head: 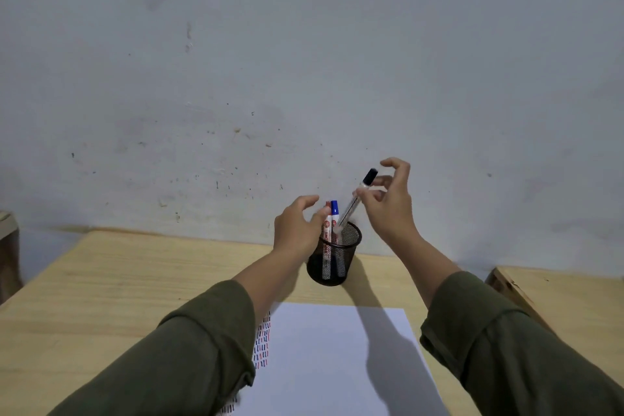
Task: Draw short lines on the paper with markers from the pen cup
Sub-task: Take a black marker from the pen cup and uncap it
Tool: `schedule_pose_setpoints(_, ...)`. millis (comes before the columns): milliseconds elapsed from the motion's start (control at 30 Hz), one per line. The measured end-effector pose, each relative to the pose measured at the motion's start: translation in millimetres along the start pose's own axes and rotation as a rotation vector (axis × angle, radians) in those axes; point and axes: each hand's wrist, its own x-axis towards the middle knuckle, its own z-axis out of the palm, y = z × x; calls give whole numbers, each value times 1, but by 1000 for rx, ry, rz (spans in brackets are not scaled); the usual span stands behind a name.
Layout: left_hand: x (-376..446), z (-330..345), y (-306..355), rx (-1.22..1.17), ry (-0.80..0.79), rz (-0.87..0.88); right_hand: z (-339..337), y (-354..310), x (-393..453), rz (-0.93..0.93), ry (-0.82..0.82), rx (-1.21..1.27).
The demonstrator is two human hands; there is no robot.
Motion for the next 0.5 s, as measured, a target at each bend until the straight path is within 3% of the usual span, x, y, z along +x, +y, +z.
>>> schedule_pose_setpoints(133, -12, -15, 28, -202, 22, 41, -13, -33, -16, 4, -54, 196)
schedule_pose_setpoints(300, -51, -34, 43, -420, -155, 11, -20, -58, -71, 110, -303, 345)
schedule_pose_setpoints(400, -76, -42, 36, -475, -210, -34, -24, -69, -102, 149, -406, 364)
schedule_pose_setpoints(500, -98, -51, 30, -533, -156, -89, -34, -81, -126, 176, -497, 335)
